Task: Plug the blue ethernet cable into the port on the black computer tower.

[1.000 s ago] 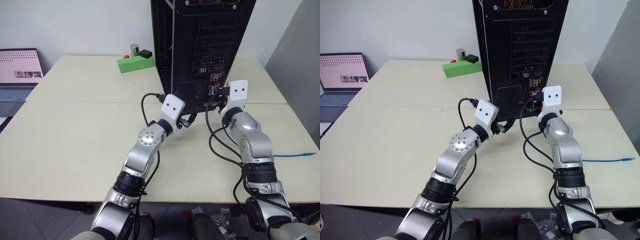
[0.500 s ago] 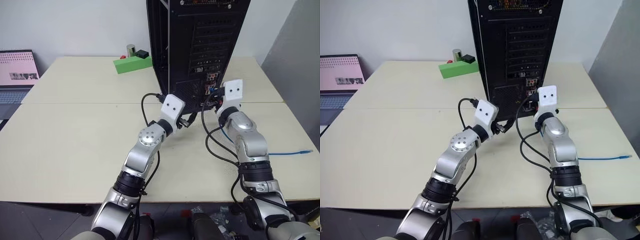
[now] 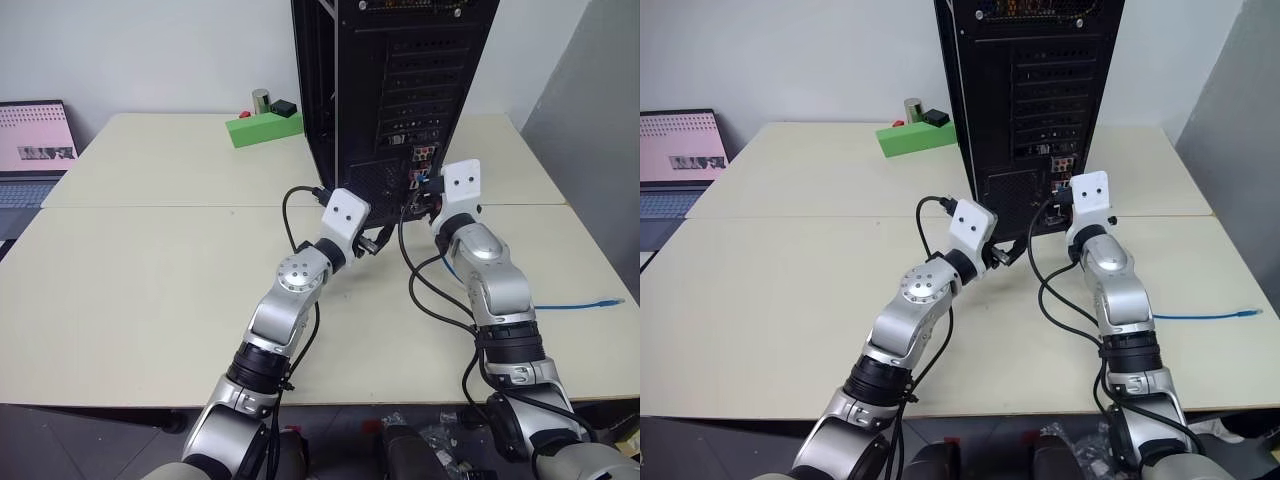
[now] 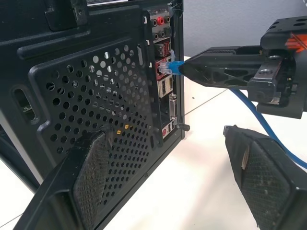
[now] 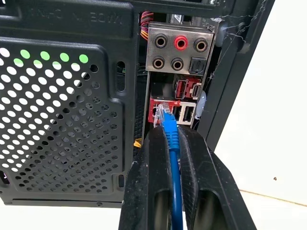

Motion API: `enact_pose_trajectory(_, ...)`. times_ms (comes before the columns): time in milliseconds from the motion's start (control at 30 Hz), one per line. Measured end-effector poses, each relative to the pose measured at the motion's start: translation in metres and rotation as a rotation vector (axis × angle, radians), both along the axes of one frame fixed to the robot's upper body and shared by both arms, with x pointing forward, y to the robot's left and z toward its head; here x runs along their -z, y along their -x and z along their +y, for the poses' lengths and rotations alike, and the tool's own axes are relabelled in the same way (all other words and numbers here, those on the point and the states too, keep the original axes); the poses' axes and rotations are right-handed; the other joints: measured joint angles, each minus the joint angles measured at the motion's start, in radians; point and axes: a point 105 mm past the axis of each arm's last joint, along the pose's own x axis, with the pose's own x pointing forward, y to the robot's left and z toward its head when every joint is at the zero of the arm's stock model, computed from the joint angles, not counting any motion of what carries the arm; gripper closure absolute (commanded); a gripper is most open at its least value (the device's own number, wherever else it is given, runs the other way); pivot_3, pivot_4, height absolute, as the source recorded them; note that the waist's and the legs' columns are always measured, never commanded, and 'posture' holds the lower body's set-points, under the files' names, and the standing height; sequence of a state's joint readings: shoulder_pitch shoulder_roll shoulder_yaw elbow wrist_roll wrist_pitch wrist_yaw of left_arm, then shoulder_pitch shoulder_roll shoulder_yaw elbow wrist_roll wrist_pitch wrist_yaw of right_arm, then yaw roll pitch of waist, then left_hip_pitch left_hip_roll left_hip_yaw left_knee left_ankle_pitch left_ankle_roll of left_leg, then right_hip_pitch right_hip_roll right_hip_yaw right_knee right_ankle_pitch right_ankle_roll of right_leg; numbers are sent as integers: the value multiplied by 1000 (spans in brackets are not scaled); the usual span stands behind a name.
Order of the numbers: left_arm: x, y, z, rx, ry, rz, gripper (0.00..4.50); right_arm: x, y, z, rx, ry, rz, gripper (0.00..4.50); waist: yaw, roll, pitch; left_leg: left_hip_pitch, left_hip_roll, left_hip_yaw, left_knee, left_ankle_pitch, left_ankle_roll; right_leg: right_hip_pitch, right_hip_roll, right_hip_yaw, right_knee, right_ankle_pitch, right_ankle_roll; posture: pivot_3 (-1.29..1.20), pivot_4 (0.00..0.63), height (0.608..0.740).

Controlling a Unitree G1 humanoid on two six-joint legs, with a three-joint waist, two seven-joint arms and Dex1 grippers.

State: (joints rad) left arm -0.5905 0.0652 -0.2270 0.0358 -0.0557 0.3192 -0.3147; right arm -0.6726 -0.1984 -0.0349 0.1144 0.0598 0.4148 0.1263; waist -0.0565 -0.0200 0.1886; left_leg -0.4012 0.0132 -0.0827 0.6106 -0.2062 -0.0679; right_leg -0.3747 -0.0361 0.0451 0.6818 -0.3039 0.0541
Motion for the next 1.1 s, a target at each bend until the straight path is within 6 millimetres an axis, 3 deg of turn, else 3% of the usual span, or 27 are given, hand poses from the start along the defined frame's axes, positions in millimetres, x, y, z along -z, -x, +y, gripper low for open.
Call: enact_pose_trajectory(1100,1,0,0,0,-1,1,604,-1,4,-3,39,-52,59,4500,4,0,0,0,0,0,0,0,0,0,0,0,-1,0,0,0,150,740)
